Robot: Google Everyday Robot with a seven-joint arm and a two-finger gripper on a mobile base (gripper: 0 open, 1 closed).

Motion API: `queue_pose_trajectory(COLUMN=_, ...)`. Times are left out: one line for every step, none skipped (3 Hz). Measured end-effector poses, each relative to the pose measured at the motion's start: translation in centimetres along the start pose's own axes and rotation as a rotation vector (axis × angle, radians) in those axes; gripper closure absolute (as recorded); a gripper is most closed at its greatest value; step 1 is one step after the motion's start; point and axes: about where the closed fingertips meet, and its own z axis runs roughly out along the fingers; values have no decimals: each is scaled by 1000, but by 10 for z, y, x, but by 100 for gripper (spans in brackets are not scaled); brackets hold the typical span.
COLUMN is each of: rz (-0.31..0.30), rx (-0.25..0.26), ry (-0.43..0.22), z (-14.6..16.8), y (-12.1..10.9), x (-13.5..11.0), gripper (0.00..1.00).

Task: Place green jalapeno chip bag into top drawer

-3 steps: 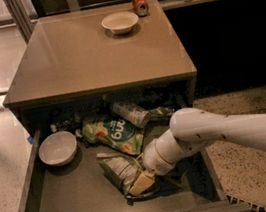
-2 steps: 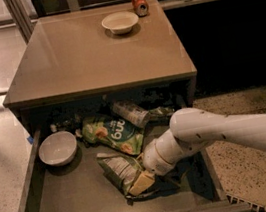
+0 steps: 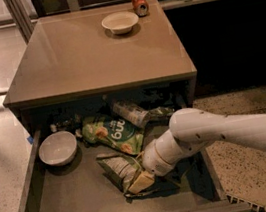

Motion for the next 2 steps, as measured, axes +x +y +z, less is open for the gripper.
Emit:
queue_pose_trajectory(rz=0, rx=0, ry=0, z=0, y=0, x=0, gripper=0)
queue_pose_trajectory(rz=0, rx=0, ry=0, z=0, y=0, x=0, gripper=0)
